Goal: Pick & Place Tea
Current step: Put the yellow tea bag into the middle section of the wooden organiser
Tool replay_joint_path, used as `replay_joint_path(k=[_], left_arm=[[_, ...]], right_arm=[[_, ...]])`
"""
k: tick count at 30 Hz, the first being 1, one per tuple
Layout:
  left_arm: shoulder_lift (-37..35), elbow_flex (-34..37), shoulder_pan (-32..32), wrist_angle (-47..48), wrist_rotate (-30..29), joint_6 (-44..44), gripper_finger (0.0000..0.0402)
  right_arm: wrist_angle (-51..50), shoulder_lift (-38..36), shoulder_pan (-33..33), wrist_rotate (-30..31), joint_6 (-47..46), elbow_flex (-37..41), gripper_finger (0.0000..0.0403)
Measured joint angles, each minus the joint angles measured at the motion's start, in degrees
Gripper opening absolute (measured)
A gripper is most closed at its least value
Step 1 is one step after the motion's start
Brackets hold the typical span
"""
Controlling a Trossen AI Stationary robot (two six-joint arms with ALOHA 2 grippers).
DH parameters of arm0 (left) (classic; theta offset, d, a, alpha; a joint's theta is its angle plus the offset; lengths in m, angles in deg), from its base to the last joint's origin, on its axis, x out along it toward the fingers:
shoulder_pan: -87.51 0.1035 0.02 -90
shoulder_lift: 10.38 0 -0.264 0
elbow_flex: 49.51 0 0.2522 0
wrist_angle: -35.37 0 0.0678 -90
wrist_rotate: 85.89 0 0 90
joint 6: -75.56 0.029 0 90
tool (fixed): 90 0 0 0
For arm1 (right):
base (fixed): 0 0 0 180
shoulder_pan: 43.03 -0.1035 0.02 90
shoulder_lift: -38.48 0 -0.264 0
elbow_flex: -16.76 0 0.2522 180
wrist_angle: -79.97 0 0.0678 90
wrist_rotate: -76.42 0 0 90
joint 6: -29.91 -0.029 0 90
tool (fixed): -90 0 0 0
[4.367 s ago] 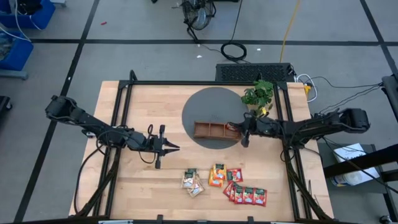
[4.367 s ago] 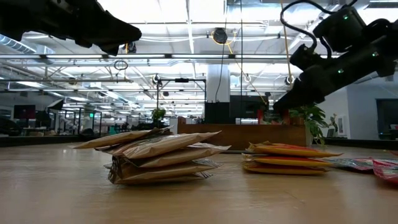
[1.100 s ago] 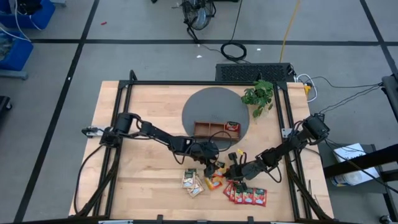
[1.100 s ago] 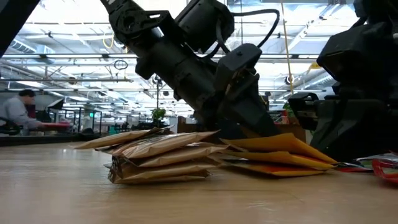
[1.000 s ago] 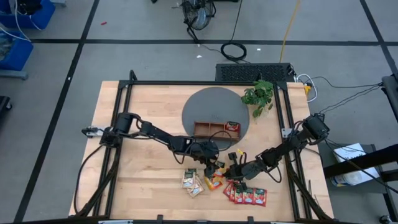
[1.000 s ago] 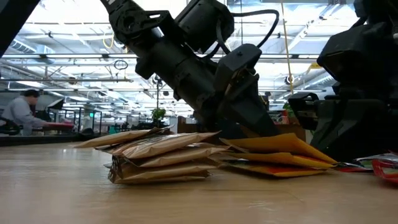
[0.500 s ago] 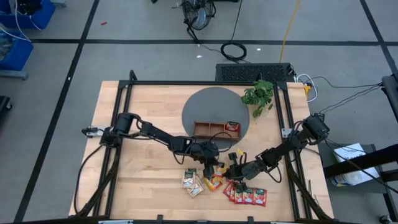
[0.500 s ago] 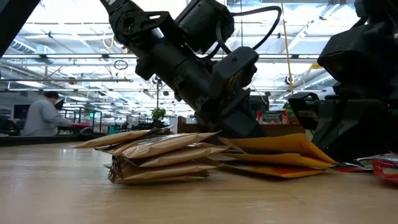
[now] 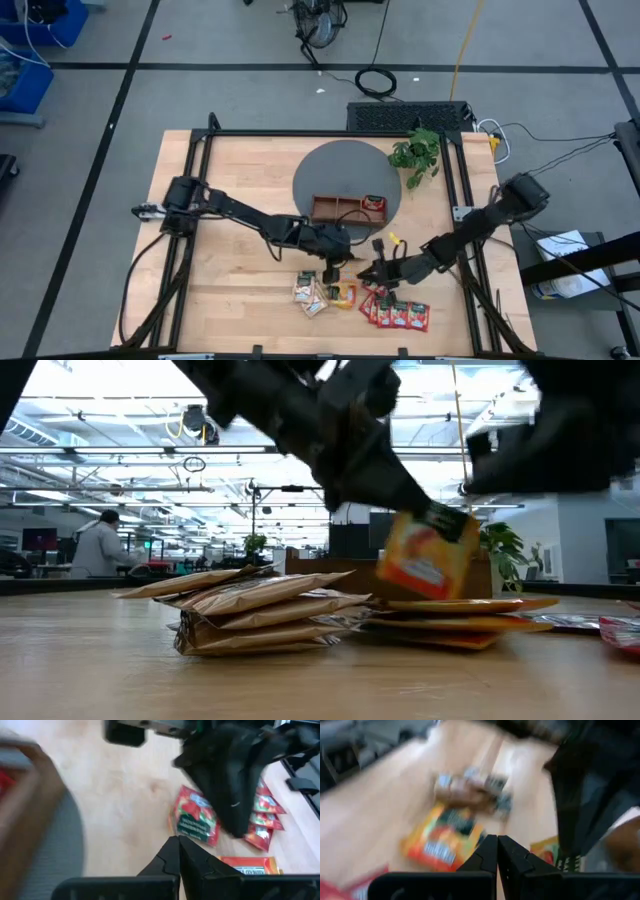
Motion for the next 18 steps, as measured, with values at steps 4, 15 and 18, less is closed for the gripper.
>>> replay_joint_path(k=[4,15,18], left_arm=[[-3.9,0.0,-1.0,3.4,-4.8,3.2,0.0004],[-6.5,0.0,-7.5,6.0,-20.1,11.3,0.0003],[-6.5,0.0,-8.5,6.0,-21.9,12.3,0.0003]], right_arm=[[0.3,-6.4,-1.1,2.3,1.3,0.0,0.0005],[-8.1,-18.6,-0.6,6.1,-4.1,-0.1,0.0072],[-13.3,-18.3,-0.5,6.1,-8.7,0.0,0.0114]])
